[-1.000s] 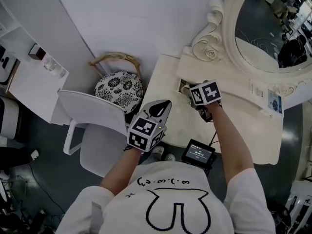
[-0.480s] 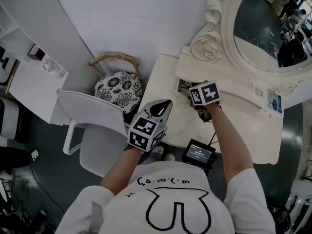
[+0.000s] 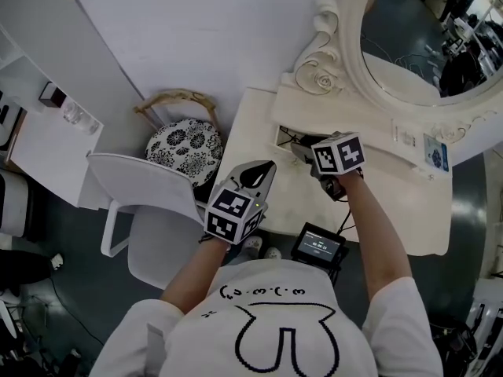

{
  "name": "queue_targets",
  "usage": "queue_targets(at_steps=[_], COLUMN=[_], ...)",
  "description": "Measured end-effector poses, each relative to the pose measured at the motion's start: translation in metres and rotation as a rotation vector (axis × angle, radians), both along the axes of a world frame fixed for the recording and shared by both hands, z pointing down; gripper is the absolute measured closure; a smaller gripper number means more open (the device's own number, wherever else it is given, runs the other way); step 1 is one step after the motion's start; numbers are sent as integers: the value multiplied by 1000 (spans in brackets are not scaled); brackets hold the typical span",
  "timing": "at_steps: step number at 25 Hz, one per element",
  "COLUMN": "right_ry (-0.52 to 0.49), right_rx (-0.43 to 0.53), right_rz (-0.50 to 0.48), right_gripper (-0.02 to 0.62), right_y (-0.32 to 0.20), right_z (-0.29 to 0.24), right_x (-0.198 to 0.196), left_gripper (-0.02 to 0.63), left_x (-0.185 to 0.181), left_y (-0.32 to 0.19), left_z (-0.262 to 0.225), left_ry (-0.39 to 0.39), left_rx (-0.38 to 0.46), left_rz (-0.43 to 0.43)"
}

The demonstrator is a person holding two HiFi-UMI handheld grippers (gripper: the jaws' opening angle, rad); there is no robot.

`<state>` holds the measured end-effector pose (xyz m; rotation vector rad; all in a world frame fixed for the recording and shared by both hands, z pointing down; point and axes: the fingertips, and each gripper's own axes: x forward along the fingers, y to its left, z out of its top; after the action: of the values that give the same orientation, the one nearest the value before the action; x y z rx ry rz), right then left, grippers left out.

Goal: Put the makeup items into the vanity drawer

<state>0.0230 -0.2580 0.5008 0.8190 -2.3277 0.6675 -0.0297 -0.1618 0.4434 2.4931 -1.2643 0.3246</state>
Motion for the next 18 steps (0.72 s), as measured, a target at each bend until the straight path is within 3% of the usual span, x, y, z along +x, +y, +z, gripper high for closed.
queue_targets(at_steps=[3, 5, 11, 18], right_ry=[-8, 1, -95, -22], right_rx=[41, 69, 112, 247], right_rz=[-11, -22, -67, -127], right_gripper=[494, 597, 598, 598], right_y=[9, 16, 45, 72], right_z=[-12, -19, -46, -59], right_x=[6, 9, 6, 6], left_gripper=[612, 612, 612, 612], left_x=[6, 9, 20, 33], left_y=[2, 4, 7, 16], left_z=[-2, -3, -9, -12], left_ry=[0, 1, 5, 7], left_rx=[5, 9, 25, 35], left_rz=[18, 27, 56, 90])
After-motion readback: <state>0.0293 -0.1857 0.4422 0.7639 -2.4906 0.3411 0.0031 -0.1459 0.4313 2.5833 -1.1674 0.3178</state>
